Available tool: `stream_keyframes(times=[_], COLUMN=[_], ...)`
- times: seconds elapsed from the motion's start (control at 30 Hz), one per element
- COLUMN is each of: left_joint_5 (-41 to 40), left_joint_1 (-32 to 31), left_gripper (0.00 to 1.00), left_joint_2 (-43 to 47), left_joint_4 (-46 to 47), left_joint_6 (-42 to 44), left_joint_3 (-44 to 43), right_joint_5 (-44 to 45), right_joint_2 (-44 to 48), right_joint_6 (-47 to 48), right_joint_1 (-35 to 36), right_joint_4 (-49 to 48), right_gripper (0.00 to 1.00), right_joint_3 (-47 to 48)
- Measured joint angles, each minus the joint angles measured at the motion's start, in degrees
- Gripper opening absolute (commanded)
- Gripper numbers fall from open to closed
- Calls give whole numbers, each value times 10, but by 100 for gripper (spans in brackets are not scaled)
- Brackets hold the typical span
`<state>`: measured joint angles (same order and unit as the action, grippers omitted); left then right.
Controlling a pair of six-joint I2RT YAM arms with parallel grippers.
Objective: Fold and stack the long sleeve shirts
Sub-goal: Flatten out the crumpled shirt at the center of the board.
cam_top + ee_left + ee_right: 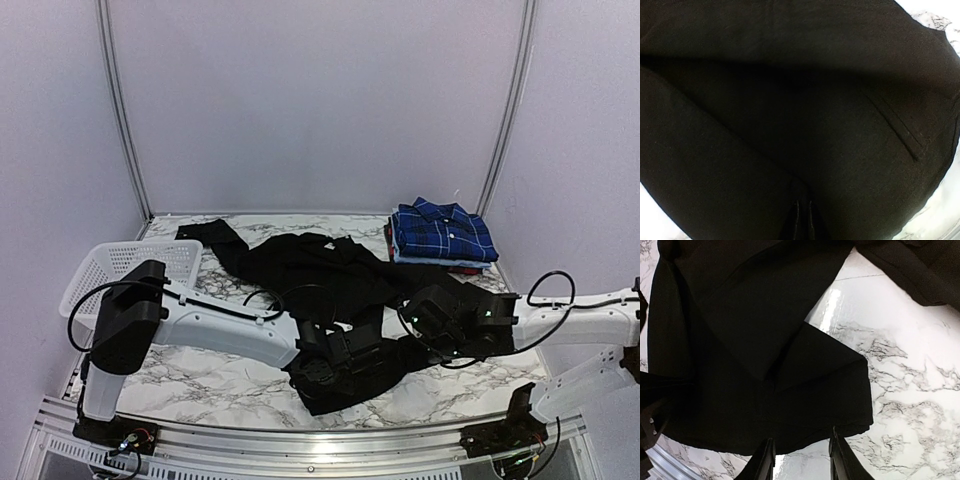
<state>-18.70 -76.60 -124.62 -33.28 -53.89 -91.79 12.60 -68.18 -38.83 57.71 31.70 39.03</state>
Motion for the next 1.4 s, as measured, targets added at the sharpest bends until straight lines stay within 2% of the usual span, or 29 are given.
stream_keyframes(times=[0.2,0.5,0.87,1.1,1.27,1.4], left_joint_5=[-7,-17,-25,-35,-40,-43], left_joint_1=[-8,-11,-17,-17,-17,-17], left_gripper=[5,3,0,0,0,0], left_joint_2=[53,133,191,251,273,292], left_joint_4=[0,-5,-5,-2,-1,-1], left_joint_6=[-26,-60,-90,-117,-132,-143], left_joint_3=[61,120,188,243,281,305], right_joint_5=[-4,6,42,56,54,48], right_joint_2=[-55,-175,-210,-194,-193,-193], right_joint_6=[10,9,-35,-48,-48,-44], right_joint_1=[34,100,129,130,130,130], right_joint_4=[-18,-34,-31,-36,-42,-50], right_gripper=[36,33,20,2,20,20], right_joint_3=[2,63,75,67,63,63])
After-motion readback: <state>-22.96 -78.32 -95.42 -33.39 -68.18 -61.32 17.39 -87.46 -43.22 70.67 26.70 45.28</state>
